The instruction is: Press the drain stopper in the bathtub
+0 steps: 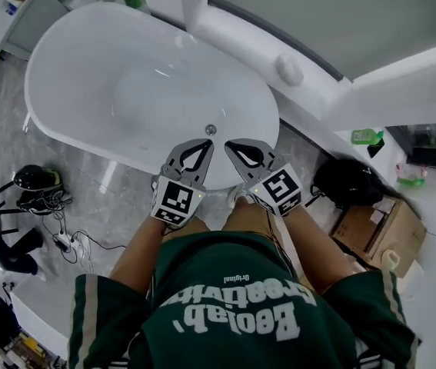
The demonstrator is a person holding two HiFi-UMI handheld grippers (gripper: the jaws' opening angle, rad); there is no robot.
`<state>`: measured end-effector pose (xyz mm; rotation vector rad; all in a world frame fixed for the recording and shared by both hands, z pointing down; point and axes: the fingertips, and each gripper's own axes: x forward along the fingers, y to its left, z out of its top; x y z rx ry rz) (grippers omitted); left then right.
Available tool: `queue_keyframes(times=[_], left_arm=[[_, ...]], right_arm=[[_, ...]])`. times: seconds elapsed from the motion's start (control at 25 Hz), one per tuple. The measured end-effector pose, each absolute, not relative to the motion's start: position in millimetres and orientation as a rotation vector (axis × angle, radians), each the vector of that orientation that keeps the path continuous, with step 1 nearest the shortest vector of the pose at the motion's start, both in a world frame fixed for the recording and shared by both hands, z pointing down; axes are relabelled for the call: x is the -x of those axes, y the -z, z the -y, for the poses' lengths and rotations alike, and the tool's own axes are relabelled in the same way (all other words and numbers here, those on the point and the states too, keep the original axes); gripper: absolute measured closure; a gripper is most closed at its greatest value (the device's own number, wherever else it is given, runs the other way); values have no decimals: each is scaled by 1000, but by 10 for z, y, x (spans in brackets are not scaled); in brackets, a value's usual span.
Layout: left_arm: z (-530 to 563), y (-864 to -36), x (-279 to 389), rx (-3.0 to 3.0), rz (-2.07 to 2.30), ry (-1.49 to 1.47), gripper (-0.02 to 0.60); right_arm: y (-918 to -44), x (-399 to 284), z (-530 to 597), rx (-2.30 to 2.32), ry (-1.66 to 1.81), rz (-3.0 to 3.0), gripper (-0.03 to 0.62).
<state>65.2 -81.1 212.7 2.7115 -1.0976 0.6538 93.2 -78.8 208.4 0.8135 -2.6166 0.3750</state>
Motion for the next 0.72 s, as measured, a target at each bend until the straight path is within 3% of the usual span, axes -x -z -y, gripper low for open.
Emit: queue_keyframes(times=[0.72], left_arm=[[431,-809,-820,-2964,1035,-426,575]], right_arm=[[-491,-1032,390,-1041,-111,2859,586]])
